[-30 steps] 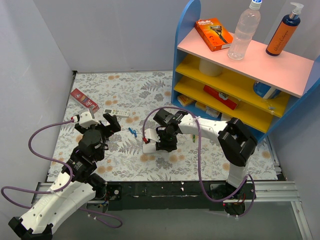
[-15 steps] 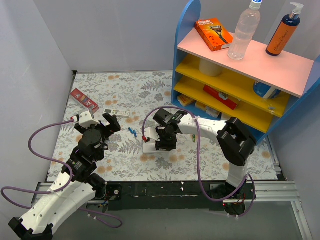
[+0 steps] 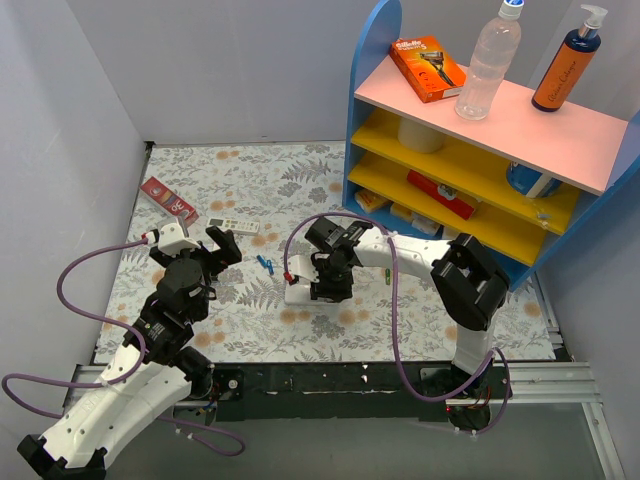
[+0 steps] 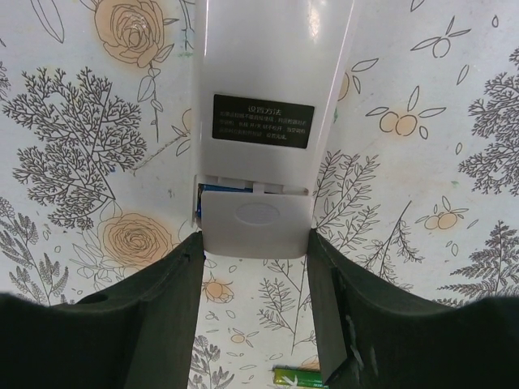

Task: Load the batteries into the remote control
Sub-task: Load the battery cover into the remote control.

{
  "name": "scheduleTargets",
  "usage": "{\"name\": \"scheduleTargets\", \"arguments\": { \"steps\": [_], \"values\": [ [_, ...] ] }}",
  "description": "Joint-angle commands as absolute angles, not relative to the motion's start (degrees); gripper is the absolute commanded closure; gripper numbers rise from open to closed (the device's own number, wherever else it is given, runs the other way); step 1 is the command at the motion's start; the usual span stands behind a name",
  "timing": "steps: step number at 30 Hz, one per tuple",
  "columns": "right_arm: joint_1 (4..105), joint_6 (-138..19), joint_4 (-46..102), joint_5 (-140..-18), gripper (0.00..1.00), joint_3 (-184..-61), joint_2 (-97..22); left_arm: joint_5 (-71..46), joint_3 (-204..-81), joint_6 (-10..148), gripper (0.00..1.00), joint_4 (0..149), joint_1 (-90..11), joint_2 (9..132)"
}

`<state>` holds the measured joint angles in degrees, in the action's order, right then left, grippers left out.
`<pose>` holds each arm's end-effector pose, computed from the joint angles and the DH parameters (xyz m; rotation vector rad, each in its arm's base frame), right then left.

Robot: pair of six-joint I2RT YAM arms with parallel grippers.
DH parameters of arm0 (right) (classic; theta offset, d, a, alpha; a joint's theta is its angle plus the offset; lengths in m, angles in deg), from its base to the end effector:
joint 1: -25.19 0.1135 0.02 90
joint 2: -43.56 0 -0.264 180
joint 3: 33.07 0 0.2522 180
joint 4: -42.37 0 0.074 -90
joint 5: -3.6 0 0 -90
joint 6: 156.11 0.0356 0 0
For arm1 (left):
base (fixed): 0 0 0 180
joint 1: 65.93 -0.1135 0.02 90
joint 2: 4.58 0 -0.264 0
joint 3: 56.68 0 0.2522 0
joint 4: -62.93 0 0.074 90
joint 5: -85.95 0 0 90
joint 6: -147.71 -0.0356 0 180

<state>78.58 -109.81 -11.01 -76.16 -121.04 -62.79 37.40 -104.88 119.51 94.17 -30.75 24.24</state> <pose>0.2143 0.2990 0.1837 -2.1446 1.8401 0.2906 0.1159 -0.0528 0.3038 -0.8920 1.5213 -0.6021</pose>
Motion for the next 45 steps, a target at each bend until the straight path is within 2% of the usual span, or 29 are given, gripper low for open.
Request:
{"name": "scheduleTargets", "arguments": {
  "steps": [1, 15, 24, 26, 30, 34, 41, 45],
  "values": [
    [78.8, -109.8, -13.4, -75.7, 0.57, -123.3, -63.2, 37.3, -104.7, 119.4, 0.02, 93.3, -31.2, 24.5],
    [79.0, -105.7, -13.5, -76.9, 0.57, -124.1, -63.7, 35.4, -105.3, 122.5, 0.02, 95.2, -31.4, 24.9],
    [79.0, -103.4, -9.4, -76.6, 0.57, -120.7, -60.7, 21.1, -102.5, 148.0, 0.03, 101.5, -31.4, 33.1],
    [79.0, -103.6, -8.9, -76.6, 0.57, -120.1, -60.5, 19.9, -99.5, 152.4, 0.06, 100.3, -31.4, 35.9],
    [79.0, -103.8, -8.0, -76.1, 0.57, -119.3, -60.3, 16.7, -95.1, 155.9, 0.19, 96.1, -31.6, 40.0],
    [79.0, -103.9, -7.2, -75.5, 0.57, -118.6, -60.2, 12.6, -91.8, 157.7, 0.38, 90.4, -32.0, 42.9],
    [79.0, -104.2, -6.5, -74.9, 0.57, -118.1, -59.8, 5.5, -89.0, 157.0, 0.57, 81.4, -32.1, 48.4],
    [79.1, -104.2, -6.7, -74.7, 0.58, -118.4, -59.9, 2.2, -89.2, 156.4, 0.62, 78.6, -32.1, 52.8]
  ]
}}
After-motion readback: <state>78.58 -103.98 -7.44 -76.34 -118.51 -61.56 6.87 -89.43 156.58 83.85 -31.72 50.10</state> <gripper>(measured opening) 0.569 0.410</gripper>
